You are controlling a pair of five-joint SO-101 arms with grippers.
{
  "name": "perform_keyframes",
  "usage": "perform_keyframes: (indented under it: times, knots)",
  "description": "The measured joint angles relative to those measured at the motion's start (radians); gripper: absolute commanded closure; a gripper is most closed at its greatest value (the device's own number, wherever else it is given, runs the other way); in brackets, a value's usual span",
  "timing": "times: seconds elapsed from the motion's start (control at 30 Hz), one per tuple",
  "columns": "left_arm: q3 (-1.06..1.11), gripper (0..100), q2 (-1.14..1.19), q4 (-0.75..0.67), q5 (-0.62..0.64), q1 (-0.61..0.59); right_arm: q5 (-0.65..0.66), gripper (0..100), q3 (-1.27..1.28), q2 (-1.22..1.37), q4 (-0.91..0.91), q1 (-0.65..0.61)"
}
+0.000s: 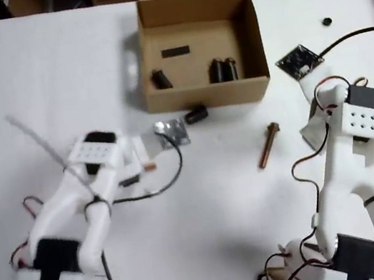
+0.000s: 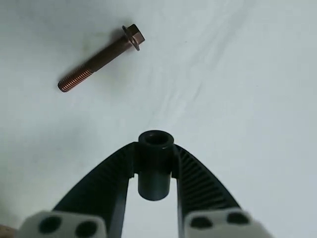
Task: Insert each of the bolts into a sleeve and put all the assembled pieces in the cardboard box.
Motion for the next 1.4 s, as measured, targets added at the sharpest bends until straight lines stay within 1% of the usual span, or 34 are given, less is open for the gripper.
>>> perform_keyframes:
  times: [0.07, 0.23, 0.33, 0.4, 0.47, 0.5, 0.6, 0.77, 0.87, 0.9, 0.93, 1.03, 1.2, 1.4]
  knots:
    - [0.008, 81, -0.058, -0.002, 0.028, -0.009, 0.0, 97.8, 0.0, 0.0, 0.0, 0.0]
    - [0.071, 76, -0.169, -0.002, 0.044, -0.012, 0.0, 97.8, 0.0, 0.0, -0.012, 0.0]
    - [0.097, 75, -0.198, -0.002, 0.044, -0.012, 0.0, 97.8, 0.0, 0.0, -0.026, 0.0]
    - [0.097, 75, -0.219, -0.002, 0.086, -0.012, 0.0, 97.8, 0.0, 0.0, -0.026, 0.0]
    - [0.097, 75, -0.249, -0.002, 0.216, -0.012, 0.0, 97.8, 0.0, 0.0, -0.026, 0.0]
    - [0.095, 75, -0.267, -0.002, 0.313, -0.014, 0.0, 97.8, 0.0, 0.0, -0.026, 0.0]
    - [0.064, 75, -0.304, 0.017, 0.68, -0.023, 0.0, 97.8, 0.0, 0.0, -0.026, 0.0]
    - [0.015, 74, -0.315, 0.12, 1.335, -0.023, 0.0, 97.8, 0.0, 0.0, -0.063, 0.0]
    - [0.012, 74, -0.315, 0.183, 1.665, -0.034, 0.0, 97.8, 0.0, 0.0, -0.068, 0.0]
    - [0.012, 74, -0.315, 0.193, 1.76, -0.037, 0.0, 97.8, 0.0, 0.0, -0.069, 0.0]
    - [0.012, 74, -0.315, 0.198, 1.827, -0.037, 0.0, 97.8, 0.0, 0.0, -0.069, 0.0]
    - [0.008, 76, -0.315, 0.196, 1.938, -0.061, 0.0, 97.8, 0.0, 0.0, -0.069, 0.0]
    - [0.006, 87, -0.272, 0.176, 2.036, -0.075, 0.0, 97.8, 0.0, 0.0, -0.069, 0.0]
    - [-0.009, 84, -0.083, 0.152, 2.101, -0.02, 0.0, 97.8, 0.0, 0.0, -0.069, 0.0]
